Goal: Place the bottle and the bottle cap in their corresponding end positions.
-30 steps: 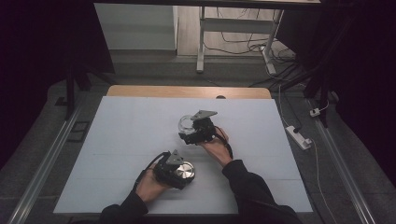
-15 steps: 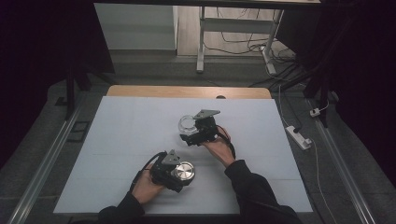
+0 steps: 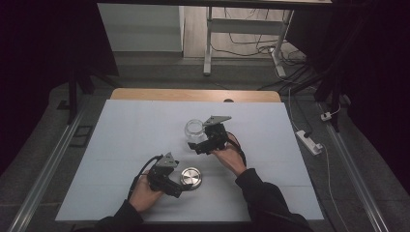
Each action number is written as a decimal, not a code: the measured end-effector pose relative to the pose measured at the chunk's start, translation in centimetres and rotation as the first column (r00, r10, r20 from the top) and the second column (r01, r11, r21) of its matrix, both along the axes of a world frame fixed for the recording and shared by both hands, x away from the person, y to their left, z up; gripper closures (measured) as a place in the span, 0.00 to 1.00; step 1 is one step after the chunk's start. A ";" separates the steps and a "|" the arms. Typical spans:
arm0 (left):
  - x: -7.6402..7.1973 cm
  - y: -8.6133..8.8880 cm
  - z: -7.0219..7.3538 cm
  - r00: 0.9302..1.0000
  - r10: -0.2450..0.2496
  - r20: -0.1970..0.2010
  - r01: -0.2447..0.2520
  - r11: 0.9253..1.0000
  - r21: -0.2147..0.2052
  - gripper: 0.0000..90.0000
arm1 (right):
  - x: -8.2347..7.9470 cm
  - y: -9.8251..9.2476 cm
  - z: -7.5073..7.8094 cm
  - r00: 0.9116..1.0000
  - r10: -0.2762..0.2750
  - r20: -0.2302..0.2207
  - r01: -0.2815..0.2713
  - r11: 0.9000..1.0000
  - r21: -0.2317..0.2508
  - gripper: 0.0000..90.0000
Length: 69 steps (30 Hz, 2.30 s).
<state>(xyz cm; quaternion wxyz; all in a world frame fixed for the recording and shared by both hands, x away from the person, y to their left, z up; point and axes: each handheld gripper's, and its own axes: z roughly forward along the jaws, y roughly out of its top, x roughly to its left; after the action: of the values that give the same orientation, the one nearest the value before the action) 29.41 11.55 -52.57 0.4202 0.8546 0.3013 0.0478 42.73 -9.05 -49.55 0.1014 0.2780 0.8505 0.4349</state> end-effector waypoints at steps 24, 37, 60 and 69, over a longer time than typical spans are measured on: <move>-0.9 1.7 1.1 0.999 0.013 0.033 -0.012 0.999 -0.030 0.00 | -2.4 -1.6 1.1 0.999 0.021 0.040 -0.020 1.000 -0.021 0.00; -1.8 3.0 1.7 0.999 0.023 0.035 -0.022 0.999 -0.041 0.00 | -4.3 -2.9 1.6 0.999 0.026 0.046 -0.026 1.000 -0.002 0.00; -4.5 7.3 2.0 0.991 0.134 0.020 -0.133 0.991 -0.023 0.00 | -8.0 -6.4 1.8 0.998 0.013 0.063 -0.013 1.000 0.000 0.00; -5.7 9.4 1.9 0.984 0.181 0.003 -0.180 0.982 -0.057 0.00 | -9.3 -8.7 1.9 0.997 -0.017 0.069 0.018 1.000 -0.020 0.00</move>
<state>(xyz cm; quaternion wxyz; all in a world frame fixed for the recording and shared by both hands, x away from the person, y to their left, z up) 23.69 20.91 -50.72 0.4393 0.8114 0.3771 0.0805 33.38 -17.75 -47.68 0.1374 0.2692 0.8483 0.4347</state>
